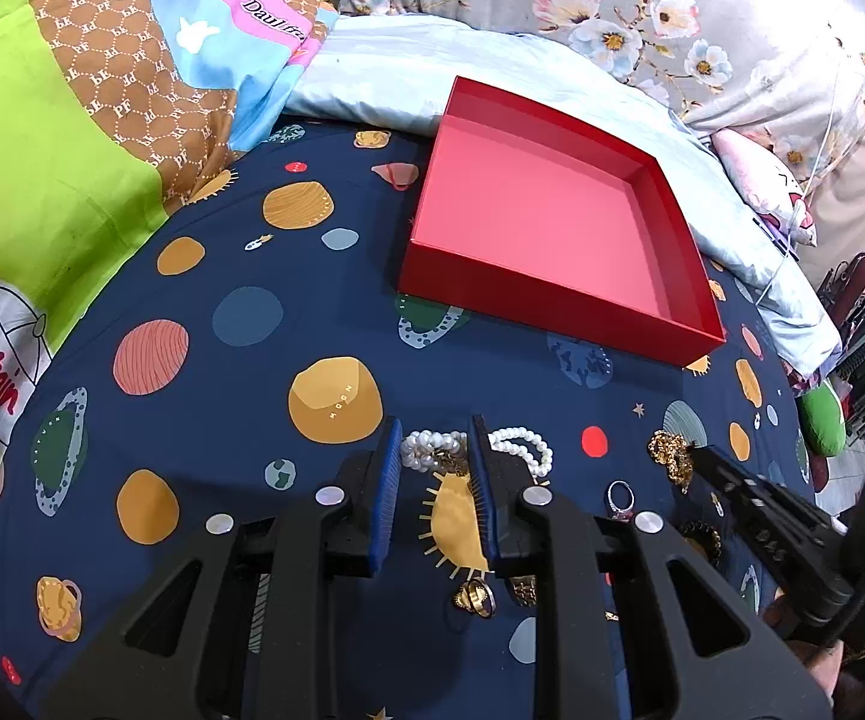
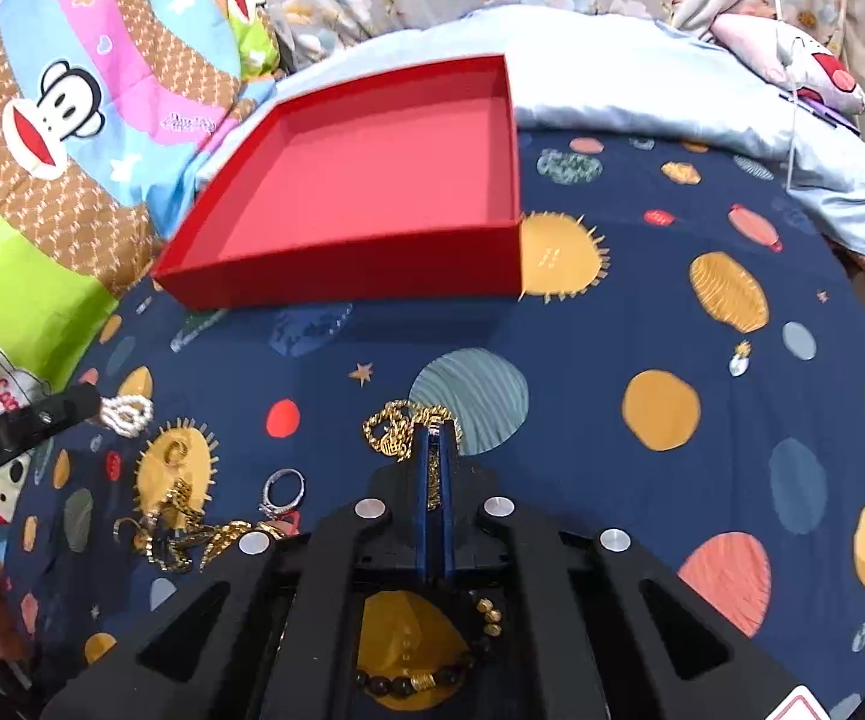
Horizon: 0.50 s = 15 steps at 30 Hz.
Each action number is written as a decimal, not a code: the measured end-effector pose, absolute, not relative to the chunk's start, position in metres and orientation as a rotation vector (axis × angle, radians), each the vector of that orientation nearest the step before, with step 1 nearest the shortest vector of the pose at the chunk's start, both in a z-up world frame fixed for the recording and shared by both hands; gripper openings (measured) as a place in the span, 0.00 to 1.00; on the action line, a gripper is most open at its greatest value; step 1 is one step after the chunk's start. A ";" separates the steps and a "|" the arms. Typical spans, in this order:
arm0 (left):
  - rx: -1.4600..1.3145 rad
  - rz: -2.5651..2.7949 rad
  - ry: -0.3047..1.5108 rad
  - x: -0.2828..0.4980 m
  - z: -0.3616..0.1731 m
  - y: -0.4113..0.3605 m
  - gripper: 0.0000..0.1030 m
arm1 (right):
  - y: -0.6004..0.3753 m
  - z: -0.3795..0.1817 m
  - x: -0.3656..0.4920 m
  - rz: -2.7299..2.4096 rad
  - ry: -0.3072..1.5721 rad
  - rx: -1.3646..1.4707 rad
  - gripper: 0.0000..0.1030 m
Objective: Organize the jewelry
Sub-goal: 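Close the right tool on the gold chain while the left tool holds the pearls, then carry both pieces over the red tray and open both tools to drop them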
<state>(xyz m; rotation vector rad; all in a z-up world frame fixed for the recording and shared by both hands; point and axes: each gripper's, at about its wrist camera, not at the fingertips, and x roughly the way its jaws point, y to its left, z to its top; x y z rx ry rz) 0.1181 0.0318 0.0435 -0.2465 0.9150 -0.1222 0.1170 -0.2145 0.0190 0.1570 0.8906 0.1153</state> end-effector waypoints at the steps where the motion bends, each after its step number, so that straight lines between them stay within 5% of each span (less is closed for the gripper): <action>1: -0.248 -0.124 0.916 0.118 0.044 0.032 0.21 | -0.216 0.023 0.115 0.113 0.881 0.160 0.03; 15: -0.234 -0.156 0.893 0.103 0.056 0.025 0.21 | -0.232 0.088 0.081 0.119 0.737 0.201 0.03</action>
